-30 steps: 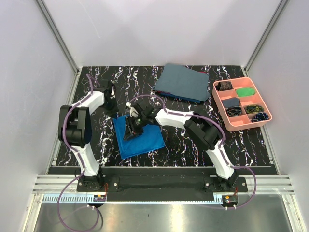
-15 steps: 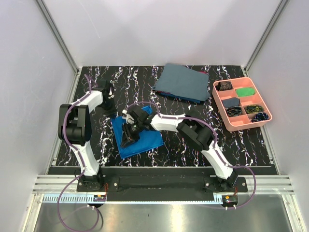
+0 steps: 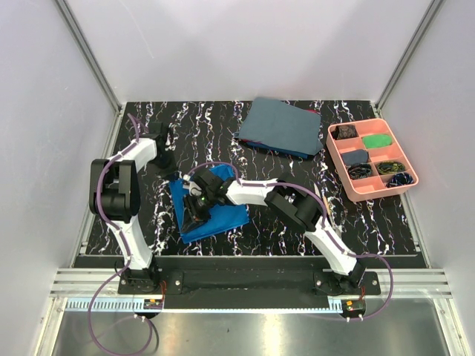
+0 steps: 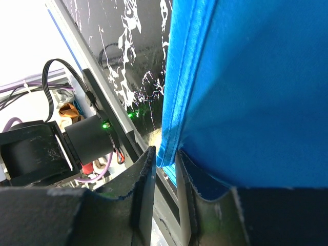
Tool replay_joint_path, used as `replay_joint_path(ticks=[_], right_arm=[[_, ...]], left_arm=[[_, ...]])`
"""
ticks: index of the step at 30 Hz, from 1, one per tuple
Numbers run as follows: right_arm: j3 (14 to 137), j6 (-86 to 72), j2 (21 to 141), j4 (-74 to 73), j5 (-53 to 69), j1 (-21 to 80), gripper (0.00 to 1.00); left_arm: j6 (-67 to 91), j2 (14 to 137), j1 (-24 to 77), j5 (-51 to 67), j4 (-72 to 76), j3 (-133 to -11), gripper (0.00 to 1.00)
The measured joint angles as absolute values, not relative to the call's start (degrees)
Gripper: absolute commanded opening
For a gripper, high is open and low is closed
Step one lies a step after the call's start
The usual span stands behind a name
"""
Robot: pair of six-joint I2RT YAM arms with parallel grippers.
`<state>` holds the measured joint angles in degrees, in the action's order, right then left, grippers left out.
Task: Fold the napkin into a case and place the utensils inside
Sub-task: Smooth out the top corner of the square-folded napkin at the center of the board, then turn over the upper triangle folded napkin at the center of the board.
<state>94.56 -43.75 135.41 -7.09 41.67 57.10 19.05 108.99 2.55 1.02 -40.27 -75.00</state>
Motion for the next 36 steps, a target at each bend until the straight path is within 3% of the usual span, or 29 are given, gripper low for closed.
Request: replay_joint_path(ticks=[3,6,7,8,11,18,36], right_arm=[[94.56,-43.72,135.55,-7.11,41.56,57.1,0.3],[94.48,-43.33,135.63,-7.18,41.3,57.1,0.3],[94.48,-43.13,135.63,-7.18,41.21,57.1,0.3],[94.48,-42.94,135.63,-7.2,41.21,57.1,0.3],[94.24,-42.39,135.61,-7.03,41.21,57.12,0.3],[93.95,-42.24,135.59,-6.59,41.28,57.1,0.3],[87.26,-42.24,132.31,-3.16,41.82,55.79,0.29]], left_arm=[[19.29,108.99,2.13,0.69,-40.4,-75.33,0.07],[19.68,108.99,1.89,0.21,-40.51,-75.4,0.28],[20.08,108.88,1.89,-0.14,-40.58,-75.37,0.42],[20.43,108.57,1.89,-0.56,-40.64,-75.31,0.49],[21.76,105.12,1.87,-2.33,-40.49,-73.17,0.57],[23.7,93.36,0.67,-3.31,-40.93,-68.95,0.54],[25.89,100.42,0.38,3.46,-34.26,-61.71,0.55]])
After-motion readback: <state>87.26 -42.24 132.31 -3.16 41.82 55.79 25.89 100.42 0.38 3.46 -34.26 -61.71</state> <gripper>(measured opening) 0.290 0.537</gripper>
